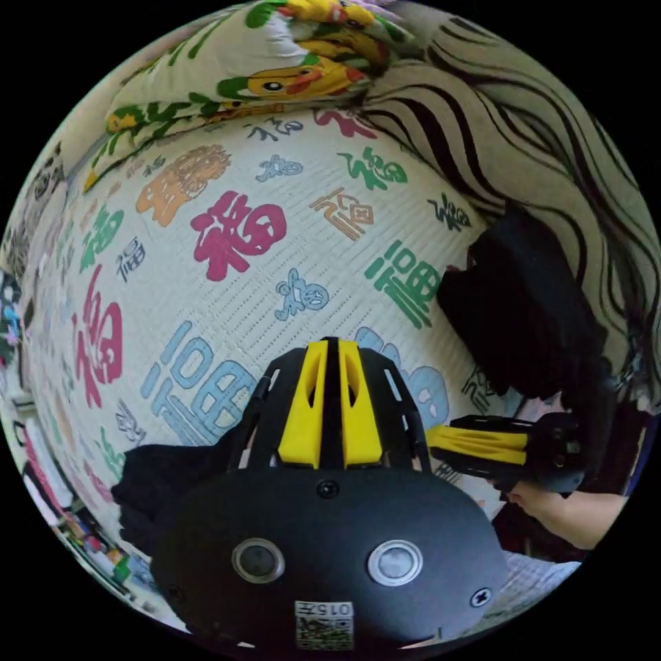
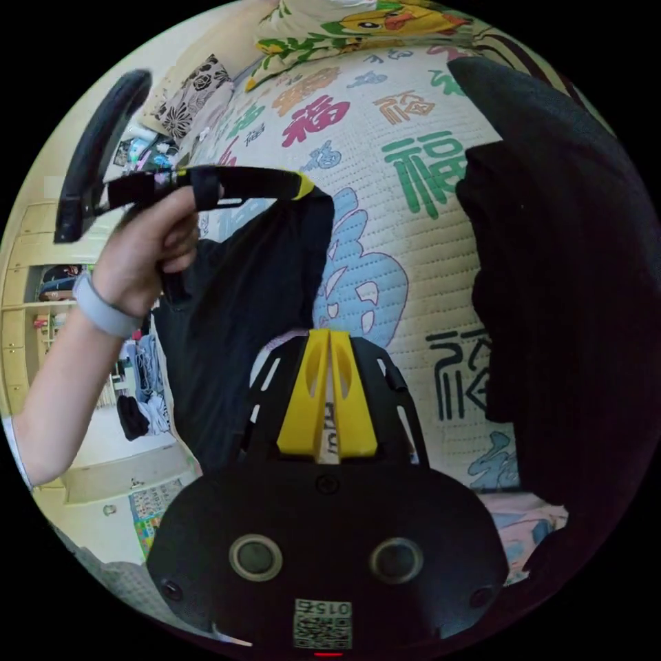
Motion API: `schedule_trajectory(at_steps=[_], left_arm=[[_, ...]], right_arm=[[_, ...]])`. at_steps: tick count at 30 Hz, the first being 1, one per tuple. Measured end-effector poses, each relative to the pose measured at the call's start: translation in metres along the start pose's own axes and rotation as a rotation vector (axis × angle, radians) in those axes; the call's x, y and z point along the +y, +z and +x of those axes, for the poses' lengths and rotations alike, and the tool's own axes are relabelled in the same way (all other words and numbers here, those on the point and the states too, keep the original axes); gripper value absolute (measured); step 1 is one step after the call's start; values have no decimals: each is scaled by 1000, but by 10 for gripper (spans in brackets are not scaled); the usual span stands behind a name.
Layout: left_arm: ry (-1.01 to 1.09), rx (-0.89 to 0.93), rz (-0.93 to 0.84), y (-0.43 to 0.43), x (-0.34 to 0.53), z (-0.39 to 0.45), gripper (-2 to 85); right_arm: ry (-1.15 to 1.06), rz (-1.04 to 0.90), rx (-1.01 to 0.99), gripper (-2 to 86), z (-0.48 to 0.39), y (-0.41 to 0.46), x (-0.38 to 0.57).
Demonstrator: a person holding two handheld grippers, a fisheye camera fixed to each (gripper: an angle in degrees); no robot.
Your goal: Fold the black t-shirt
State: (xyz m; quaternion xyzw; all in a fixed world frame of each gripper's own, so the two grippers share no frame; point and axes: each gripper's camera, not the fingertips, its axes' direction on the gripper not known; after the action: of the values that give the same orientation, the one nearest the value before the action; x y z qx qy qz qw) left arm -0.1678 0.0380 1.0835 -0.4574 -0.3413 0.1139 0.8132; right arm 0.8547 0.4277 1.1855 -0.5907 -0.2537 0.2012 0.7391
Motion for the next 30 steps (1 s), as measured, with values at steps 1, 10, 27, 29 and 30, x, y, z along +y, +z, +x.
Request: schedule_trajectory(at_steps=[1,10,27,29,30], left_arm=[[53,-58,-26,0,-5,11,9],[567,-427,-290,4,-18,95,11],[-407,310,234,-43,298,-141,14],[-600,301,250,-38,382,-195,15],[-707,254,251,-35,438,-229,15]], right_arm=[[-3,4,-1,-10,-1,-2,1],[-181,175,-52,-9,-77,-52,-21],[-35,98,-45,-7,-197,-23,-27],[-102,98,-34,-7,-232,-20,-33],[-150,97,-35,-7,-258,-16,-38]])
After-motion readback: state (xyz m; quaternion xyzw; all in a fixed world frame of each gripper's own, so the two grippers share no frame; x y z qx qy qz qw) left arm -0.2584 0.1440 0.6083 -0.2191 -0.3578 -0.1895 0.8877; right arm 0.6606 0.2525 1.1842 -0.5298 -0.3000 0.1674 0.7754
